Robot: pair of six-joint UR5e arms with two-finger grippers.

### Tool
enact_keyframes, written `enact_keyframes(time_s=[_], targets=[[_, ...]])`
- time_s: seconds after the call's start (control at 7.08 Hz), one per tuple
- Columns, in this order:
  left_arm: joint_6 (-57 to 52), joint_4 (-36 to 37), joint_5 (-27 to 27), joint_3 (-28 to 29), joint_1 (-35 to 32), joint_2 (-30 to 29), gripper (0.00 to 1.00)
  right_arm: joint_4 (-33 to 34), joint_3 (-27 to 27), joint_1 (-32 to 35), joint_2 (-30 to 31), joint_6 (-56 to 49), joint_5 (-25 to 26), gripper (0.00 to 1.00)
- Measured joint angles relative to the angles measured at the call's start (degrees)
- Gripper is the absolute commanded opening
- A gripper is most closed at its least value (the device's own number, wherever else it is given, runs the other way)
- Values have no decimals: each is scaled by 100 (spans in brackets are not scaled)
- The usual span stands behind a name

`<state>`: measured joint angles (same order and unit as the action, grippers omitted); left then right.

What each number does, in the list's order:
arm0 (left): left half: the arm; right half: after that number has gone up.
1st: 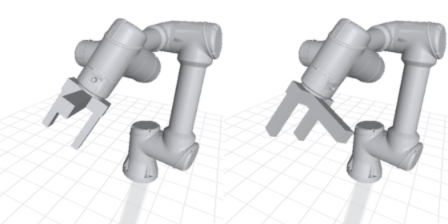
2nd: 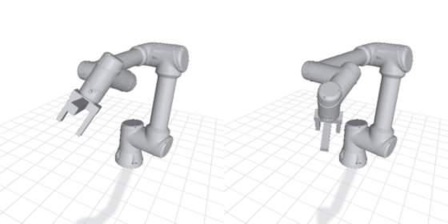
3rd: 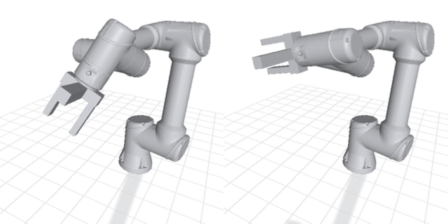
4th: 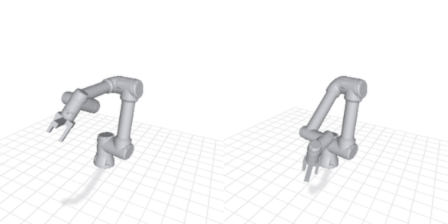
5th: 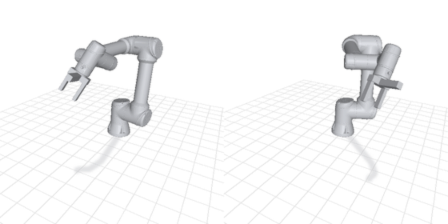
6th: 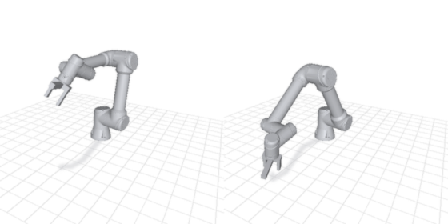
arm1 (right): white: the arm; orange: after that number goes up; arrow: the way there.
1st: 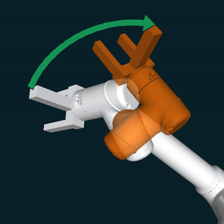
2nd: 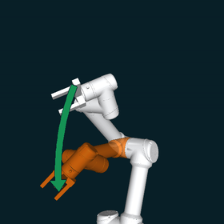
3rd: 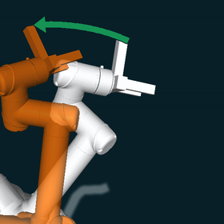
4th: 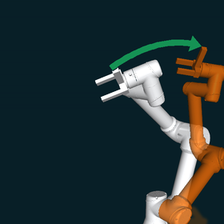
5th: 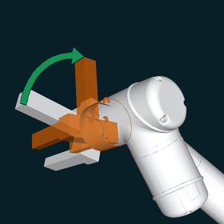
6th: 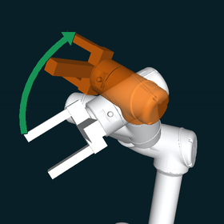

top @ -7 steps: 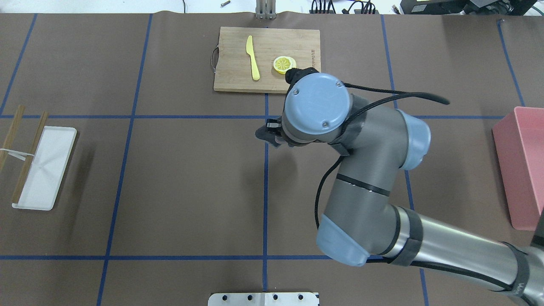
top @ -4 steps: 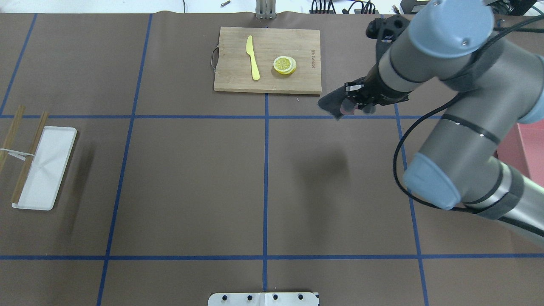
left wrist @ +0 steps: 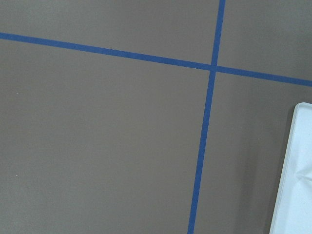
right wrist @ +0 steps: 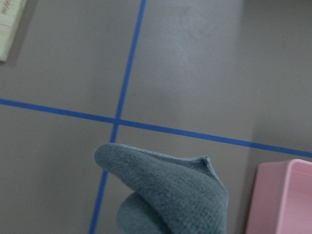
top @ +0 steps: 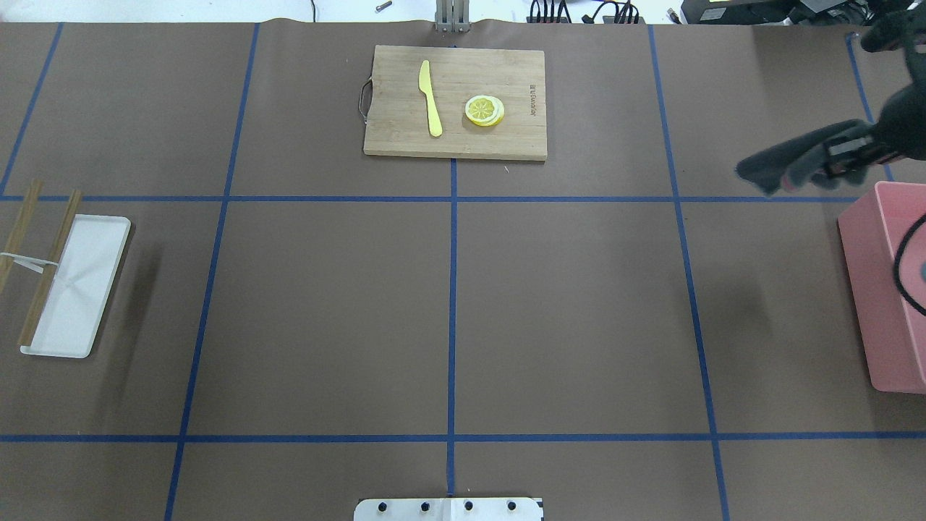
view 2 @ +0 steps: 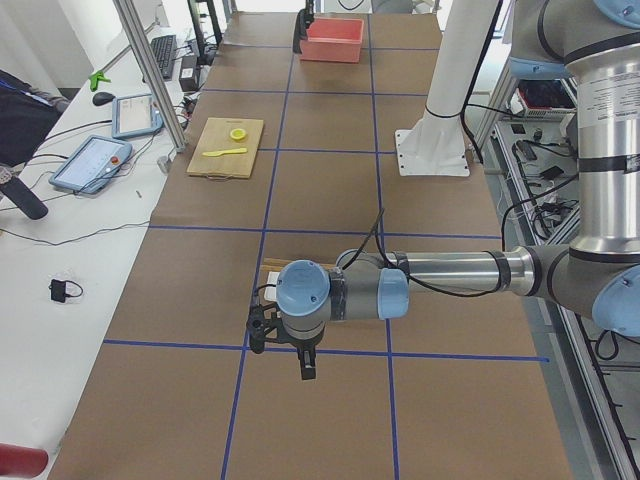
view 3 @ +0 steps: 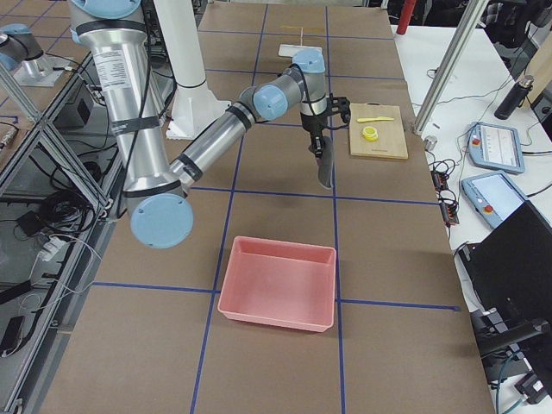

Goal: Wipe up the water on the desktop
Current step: 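Lift the towel and carry it over the pink bin with the right gripper, then lower the towel into the pink bin and open the right gripper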

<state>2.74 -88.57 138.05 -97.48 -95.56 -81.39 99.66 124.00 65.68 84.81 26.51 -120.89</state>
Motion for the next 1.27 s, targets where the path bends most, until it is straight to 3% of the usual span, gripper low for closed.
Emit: enact_keyframes(time_s=[0.42,0.71,0.99,1.27], targets=[[292,4,-217,-143,243,-9,98,-43,53,1689,1631,-2809,-489,0],[320,4,-340,-209,372,11,98,-51,-172,2655,2454,-3965,-534,0],[324,4,-355,-220,394,17,98,-93,-318,3088,3004,-4631,-618,0],[324,4,-357,-226,400,24,98,-321,-314,3144,3294,-4645,-947,0]])
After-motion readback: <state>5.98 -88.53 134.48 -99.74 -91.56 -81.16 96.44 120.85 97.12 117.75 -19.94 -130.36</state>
